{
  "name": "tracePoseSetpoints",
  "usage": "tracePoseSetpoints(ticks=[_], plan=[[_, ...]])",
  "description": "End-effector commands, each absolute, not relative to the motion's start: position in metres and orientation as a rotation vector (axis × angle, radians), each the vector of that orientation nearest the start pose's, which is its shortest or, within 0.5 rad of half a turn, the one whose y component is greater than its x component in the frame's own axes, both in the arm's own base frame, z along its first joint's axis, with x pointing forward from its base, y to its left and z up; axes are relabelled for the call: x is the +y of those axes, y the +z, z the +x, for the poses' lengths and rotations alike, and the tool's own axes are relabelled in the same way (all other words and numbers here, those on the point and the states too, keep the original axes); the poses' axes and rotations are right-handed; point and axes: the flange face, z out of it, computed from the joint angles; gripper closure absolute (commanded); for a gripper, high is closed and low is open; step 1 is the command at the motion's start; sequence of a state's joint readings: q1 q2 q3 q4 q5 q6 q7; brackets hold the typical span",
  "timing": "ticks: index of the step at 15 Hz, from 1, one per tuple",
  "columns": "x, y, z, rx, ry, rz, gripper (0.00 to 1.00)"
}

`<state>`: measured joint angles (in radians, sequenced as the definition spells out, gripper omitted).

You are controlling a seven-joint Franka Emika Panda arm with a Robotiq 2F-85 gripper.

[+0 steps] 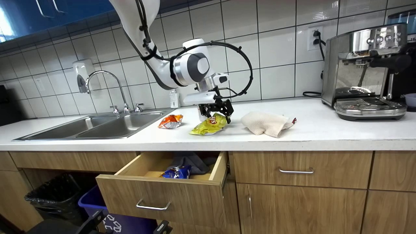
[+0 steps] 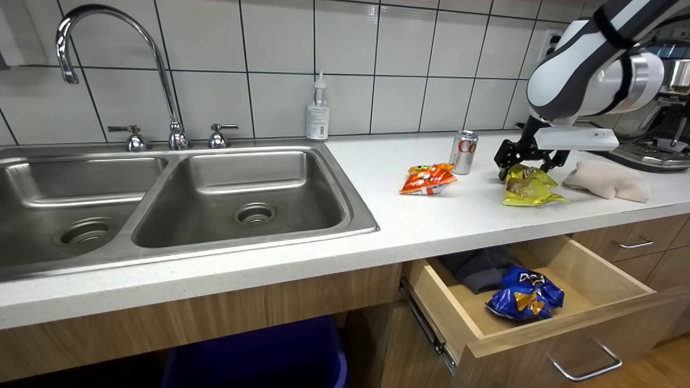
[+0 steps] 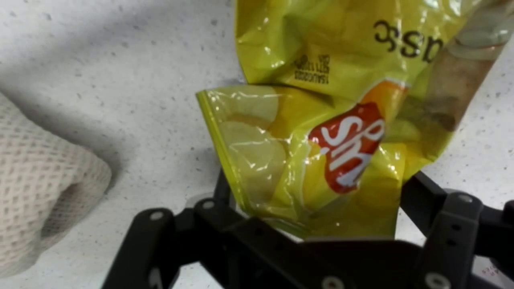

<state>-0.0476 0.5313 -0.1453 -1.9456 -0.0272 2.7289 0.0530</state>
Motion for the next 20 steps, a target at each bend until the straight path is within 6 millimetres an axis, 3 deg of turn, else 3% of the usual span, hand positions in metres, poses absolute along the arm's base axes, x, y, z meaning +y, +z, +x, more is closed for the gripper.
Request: tracePoseSetpoints(ticks=[1, 12, 17, 20], plan=[[-0.109, 0.248, 0.607, 0.245, -0.423, -3.204, 0.0], [-0.109, 0.257, 0.518, 0.184, -0.431, -3.216, 0.0], [-0.105, 0.259, 0.478, -0.02, -0.355, -3.227, 0.0], [-0.105, 0.265, 0.464, -0.115, -0.346, -3.226, 0.0]])
